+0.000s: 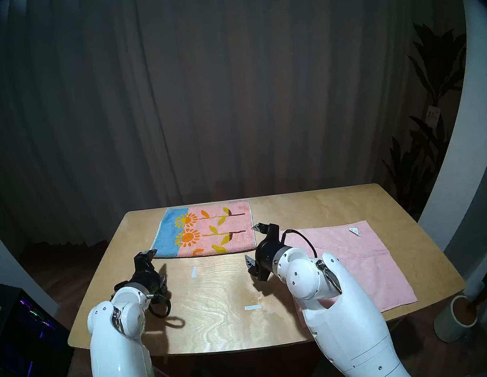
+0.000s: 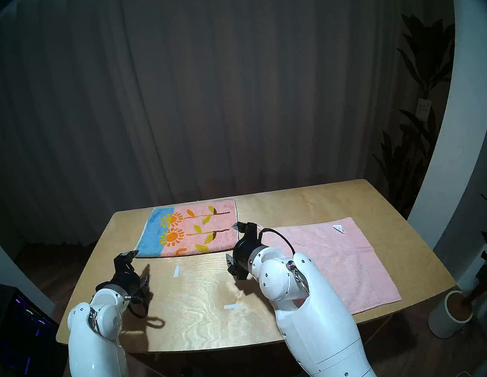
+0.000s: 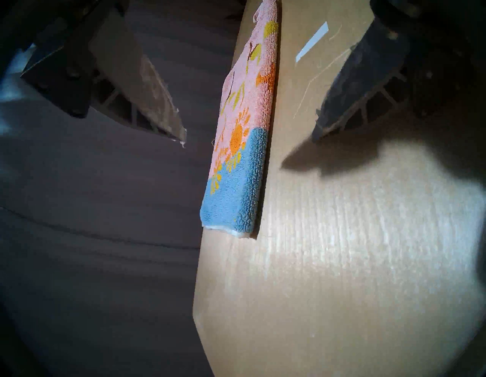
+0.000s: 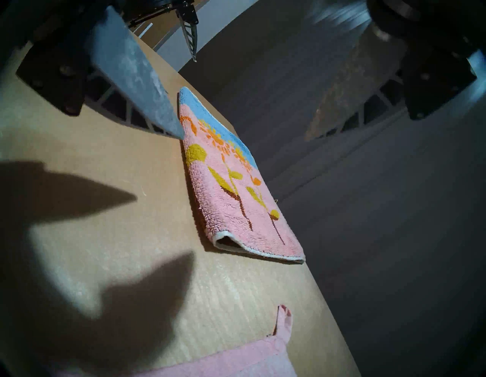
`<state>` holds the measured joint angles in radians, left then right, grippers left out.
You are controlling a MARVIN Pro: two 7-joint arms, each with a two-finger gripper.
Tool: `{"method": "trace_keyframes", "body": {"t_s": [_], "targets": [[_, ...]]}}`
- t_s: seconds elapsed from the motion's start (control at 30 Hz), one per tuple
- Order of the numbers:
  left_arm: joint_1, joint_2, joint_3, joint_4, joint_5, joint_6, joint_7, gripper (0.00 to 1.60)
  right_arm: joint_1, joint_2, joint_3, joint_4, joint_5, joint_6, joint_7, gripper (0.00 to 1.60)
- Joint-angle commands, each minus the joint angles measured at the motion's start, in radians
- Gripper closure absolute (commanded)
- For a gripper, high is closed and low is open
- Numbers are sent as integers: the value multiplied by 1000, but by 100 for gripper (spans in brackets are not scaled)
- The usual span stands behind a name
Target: Fold each towel twice and stack them on table
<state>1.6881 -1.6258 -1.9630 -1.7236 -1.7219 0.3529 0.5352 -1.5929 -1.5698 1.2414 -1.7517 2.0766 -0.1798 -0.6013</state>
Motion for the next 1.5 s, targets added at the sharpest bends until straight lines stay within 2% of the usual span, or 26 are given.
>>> {"method": "trace_keyframes", "body": {"t_s": [0.0,0.03,0.2,0.3,0.33,0.47,0.57,0.77,0.9,1.1,1.47], "targets": [[-80,5,-5,3,-47,-24,123,0,79,-9,-47,45,-9,-123,21,0],[-81,11,-3,6,-45,-28,124,0,84,-12,-48,56,-11,-124,25,0],[-99,41,5,6,-49,-39,232,0,118,-18,-82,98,-13,-231,35,0],[-97,69,13,-6,-42,-23,281,0,134,-21,-99,113,-12,-274,35,0],[-95,89,21,-13,-32,-2,301,0,138,-22,-105,119,-14,-280,38,0],[-93,106,15,-25,-52,17,338,0,149,-23,-120,133,-15,-302,44,0],[-93,127,0,-19,-92,61,369,0,155,-23,-137,150,-26,-311,58,0],[-95,134,-21,19,-157,131,344,0,164,-7,-173,186,-83,-297,81,0],[-100,137,-17,45,-156,154,315,0,162,10,-197,215,-96,-253,125,0],[-107,145,-9,82,-148,176,278,0,162,13,-215,252,-113,-236,171,0],[-143,184,18,131,-151,220,286,0,185,4,-221,291,-126,-257,166,0]]}}
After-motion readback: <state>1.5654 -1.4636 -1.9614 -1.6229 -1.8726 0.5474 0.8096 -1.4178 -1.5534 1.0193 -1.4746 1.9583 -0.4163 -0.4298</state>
